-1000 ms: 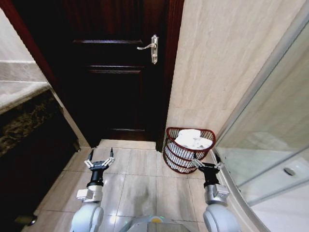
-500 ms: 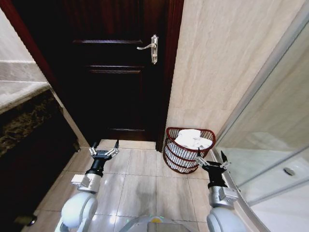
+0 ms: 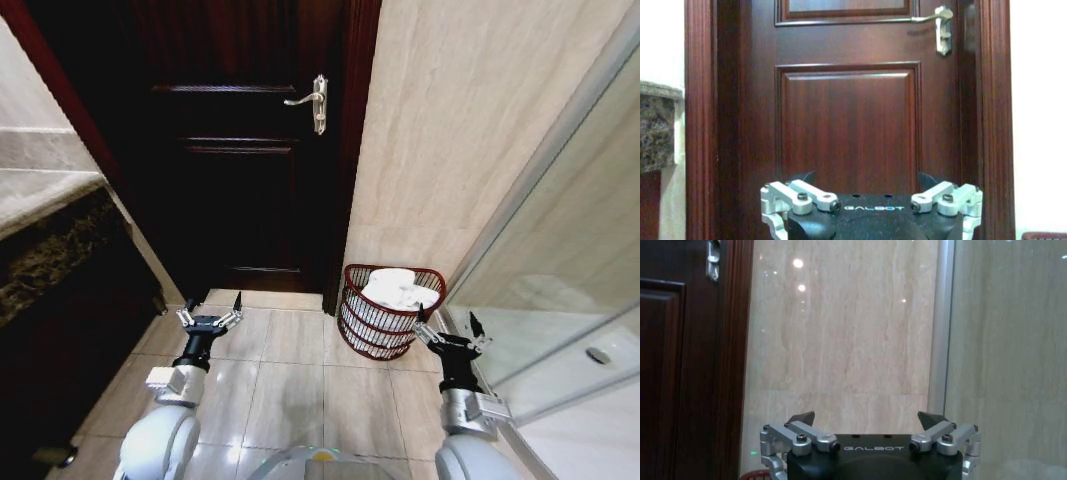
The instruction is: Discard the used towel into the hamper.
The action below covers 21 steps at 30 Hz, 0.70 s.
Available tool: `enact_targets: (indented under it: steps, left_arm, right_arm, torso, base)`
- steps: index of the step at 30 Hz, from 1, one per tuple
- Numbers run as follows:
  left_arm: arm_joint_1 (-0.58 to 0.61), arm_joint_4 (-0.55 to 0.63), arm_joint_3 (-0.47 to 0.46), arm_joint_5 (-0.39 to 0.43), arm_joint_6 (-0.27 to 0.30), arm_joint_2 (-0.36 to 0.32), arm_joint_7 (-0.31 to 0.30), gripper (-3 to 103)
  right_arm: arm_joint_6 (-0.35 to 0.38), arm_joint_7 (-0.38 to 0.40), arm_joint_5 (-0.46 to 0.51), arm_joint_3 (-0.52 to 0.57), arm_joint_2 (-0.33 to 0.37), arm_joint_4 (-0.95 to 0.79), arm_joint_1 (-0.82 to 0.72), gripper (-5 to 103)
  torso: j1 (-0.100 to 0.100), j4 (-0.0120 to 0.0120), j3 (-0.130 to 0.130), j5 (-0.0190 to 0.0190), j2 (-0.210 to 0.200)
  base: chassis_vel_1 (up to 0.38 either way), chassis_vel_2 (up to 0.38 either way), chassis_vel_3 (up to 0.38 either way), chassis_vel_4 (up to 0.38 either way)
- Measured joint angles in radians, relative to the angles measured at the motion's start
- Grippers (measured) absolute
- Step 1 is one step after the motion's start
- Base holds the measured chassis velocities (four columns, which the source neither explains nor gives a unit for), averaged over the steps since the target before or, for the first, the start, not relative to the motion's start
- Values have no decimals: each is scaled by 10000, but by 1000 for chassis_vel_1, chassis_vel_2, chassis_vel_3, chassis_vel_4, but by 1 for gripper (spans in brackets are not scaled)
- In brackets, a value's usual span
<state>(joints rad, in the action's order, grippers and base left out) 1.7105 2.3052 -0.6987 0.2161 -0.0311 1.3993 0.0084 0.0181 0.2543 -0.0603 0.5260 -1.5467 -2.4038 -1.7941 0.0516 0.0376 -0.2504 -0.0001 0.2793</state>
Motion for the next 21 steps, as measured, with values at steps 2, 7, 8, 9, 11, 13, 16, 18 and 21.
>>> enact_targets:
  steps: [2, 7, 8, 9, 11, 13, 16, 18, 21]
  left_arm:
    - [-27, -44, -1, 28, -77, -2, 36, 100]
    - [-59, -160, 96, 121, -315, 6, -90, 100]
    - [-59, -257, 164, 119, -591, 11, -210, 100]
    - [-59, -290, 186, 99, -684, 18, -252, 100]
    - [-46, -305, 201, 46, -729, 29, -328, 100]
    - [-35, -306, 206, -29, -724, 37, -431, 100]
    - [-27, -303, 207, -65, -703, 40, -467, 100]
    - [-27, -302, 207, -69, -698, 41, -471, 100]
    - [-27, -299, 208, -74, -688, 41, -473, 100]
  right_arm:
    - [0, -5, -1, 2, -13, -29, 0, 100]
    - [57, -5, 50, -7, -14, -100, -18, 100]
    - [106, 3, 93, -19, 4, -106, -20, 100]
    - [139, 17, 114, -29, 20, -106, -25, 100]
    - [220, 43, 124, -43, 60, -106, -28, 100]
    - [318, 217, 90, -76, 87, -106, -20, 100]
    - [388, 344, 34, -98, 95, -106, -13, 100]
    - [395, 358, 27, -101, 97, -106, -12, 100]
    - [401, 371, 16, -105, 100, -102, -10, 100]
  torso:
    - [18, 0, -37, 0, 56]
    - [67, 0, -188, 0, 257]
    - [80, 1, -223, 0, 304]
    - [86, 1, -239, 0, 324]
    - [91, 1, -256, 0, 344]
    - [93, 1, -262, 0, 354]
    - [94, 1, -264, 0, 356]
    - [94, 1, -264, 0, 356]
    - [93, 1, -261, 0, 354]
  base:
    - [0, 0, 0, 0]
    - [0, 0, 0, 0]
    - [0, 0, 0, 0]
    - [0, 0, 0, 0]
    - [0, 0, 0, 0]
    - [0, 0, 0, 0]
    - [0, 0, 0, 0]
    - [0, 0, 0, 0]
    - [0, 0, 0, 0]
